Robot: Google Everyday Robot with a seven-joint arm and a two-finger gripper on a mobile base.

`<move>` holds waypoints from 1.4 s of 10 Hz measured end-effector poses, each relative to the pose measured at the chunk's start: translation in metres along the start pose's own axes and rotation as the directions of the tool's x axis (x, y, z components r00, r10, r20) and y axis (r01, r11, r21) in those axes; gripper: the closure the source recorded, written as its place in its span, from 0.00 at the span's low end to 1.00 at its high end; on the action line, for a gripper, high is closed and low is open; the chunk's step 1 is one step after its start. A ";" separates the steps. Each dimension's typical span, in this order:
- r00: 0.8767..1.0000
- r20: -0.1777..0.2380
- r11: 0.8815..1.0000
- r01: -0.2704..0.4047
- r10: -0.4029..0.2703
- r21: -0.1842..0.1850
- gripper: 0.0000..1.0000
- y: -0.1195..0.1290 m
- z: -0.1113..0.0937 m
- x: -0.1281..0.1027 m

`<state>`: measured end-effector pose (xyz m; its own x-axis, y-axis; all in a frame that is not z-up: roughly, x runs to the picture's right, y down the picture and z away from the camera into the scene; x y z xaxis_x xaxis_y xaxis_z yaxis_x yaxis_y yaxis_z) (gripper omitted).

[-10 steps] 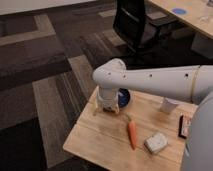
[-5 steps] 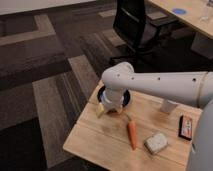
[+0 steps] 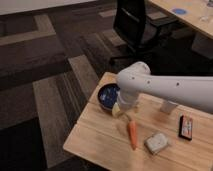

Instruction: Drag the pepper across the table

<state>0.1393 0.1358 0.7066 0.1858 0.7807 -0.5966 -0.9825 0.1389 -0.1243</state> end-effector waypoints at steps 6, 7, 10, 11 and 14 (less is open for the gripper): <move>1.000 0.003 1.000 -0.012 0.012 -0.006 0.35 -0.002 0.001 0.003; 1.000 0.003 1.000 -0.012 0.012 -0.006 0.35 -0.002 0.001 0.003; 1.000 -0.006 1.000 -0.009 0.009 -0.014 0.35 0.002 0.008 0.006; 1.000 -0.013 0.999 -0.016 0.015 -0.034 0.35 0.005 0.017 0.008; 0.999 -0.035 0.996 -0.038 0.035 -0.076 0.35 0.002 0.036 0.015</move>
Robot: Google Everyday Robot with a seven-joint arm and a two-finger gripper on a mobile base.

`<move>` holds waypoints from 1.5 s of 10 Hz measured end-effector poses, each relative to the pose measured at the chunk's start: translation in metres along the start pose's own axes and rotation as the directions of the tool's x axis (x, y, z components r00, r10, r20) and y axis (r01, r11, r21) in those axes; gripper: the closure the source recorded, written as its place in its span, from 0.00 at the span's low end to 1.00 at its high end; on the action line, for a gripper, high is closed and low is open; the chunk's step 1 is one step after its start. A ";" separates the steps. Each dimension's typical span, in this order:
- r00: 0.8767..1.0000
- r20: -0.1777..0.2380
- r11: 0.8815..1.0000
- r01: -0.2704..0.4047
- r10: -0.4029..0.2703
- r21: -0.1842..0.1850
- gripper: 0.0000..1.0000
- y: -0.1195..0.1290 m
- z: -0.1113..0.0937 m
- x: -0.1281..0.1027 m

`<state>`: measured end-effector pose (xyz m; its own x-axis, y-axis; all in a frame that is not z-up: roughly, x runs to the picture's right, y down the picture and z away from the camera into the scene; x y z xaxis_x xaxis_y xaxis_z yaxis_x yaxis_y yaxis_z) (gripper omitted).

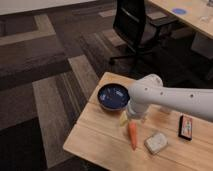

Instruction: Drag the pepper across the table

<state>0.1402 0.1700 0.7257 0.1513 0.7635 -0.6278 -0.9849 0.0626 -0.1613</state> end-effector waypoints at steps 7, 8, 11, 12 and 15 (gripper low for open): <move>0.998 -0.006 0.985 0.053 -0.055 -0.165 0.35 0.010 0.040 0.021; 0.997 -0.010 0.983 0.068 -0.071 -0.168 0.35 0.012 0.043 0.022; 0.981 -0.049 0.974 0.182 -0.190 -0.138 0.35 0.034 0.053 0.023; 0.959 -0.072 0.954 0.262 -0.274 -0.147 0.35 0.060 0.060 0.023; 0.854 -0.082 0.844 0.485 -0.514 -0.230 0.35 0.156 0.065 0.011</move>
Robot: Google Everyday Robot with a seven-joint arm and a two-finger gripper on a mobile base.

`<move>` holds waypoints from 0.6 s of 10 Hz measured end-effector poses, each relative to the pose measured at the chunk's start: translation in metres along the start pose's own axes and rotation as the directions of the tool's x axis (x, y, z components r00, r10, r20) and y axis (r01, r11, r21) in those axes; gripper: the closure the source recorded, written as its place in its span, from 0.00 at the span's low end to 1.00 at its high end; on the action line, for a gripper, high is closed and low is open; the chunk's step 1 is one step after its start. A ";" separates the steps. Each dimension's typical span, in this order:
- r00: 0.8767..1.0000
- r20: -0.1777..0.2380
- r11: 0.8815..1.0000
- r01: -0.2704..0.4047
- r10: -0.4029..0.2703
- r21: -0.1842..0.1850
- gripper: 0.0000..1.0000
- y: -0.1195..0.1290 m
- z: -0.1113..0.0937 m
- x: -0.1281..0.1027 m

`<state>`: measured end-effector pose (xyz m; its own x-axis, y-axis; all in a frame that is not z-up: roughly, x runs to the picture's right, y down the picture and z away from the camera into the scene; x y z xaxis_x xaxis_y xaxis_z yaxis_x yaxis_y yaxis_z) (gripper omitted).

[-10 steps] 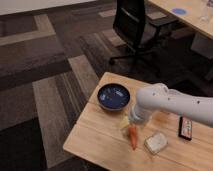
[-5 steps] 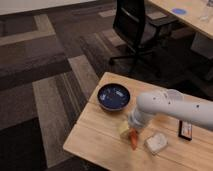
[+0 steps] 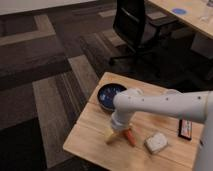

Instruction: Drag the pepper across the table

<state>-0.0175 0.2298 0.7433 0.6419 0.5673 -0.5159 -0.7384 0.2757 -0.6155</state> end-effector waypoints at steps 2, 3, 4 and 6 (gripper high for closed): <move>0.972 -0.015 0.971 0.234 -0.235 -0.045 0.35 0.075 -0.007 -0.061; 0.953 -0.004 0.952 0.303 -0.303 -0.042 0.35 0.096 -0.019 -0.085; 0.934 0.018 0.934 0.356 -0.356 -0.031 0.35 0.110 -0.037 -0.108; 0.924 0.055 0.926 0.378 -0.378 0.004 0.35 0.107 -0.069 -0.132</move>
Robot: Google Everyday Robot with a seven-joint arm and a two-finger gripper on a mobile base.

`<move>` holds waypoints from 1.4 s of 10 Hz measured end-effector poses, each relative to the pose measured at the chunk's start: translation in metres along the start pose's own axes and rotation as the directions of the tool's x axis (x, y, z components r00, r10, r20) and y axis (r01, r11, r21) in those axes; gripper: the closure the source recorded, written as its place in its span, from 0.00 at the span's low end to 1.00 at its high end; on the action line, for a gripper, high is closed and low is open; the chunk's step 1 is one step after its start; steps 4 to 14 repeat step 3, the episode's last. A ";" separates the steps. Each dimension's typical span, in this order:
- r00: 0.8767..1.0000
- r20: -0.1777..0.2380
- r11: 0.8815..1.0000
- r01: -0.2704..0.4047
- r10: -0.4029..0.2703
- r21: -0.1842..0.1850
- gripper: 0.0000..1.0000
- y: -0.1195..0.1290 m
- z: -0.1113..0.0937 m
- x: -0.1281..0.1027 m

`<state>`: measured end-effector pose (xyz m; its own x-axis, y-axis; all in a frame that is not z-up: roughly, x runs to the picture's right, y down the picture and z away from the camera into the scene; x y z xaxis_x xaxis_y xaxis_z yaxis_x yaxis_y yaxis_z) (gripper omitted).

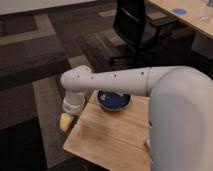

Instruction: Drag the pepper across the table

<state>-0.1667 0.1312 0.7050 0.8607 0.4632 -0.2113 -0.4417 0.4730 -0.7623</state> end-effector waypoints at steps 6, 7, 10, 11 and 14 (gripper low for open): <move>0.999 -0.016 0.999 -0.036 0.036 -0.003 0.35 -0.012 -0.008 0.028; 0.999 -0.016 0.999 -0.036 0.036 -0.003 0.35 -0.012 -0.008 0.028; 0.999 -0.016 0.999 -0.036 0.036 -0.003 0.35 -0.012 -0.008 0.028; 0.999 -0.016 0.999 -0.036 0.036 -0.003 0.35 -0.012 -0.008 0.028; 0.999 -0.016 0.999 -0.036 0.036 -0.003 0.35 -0.012 -0.008 0.028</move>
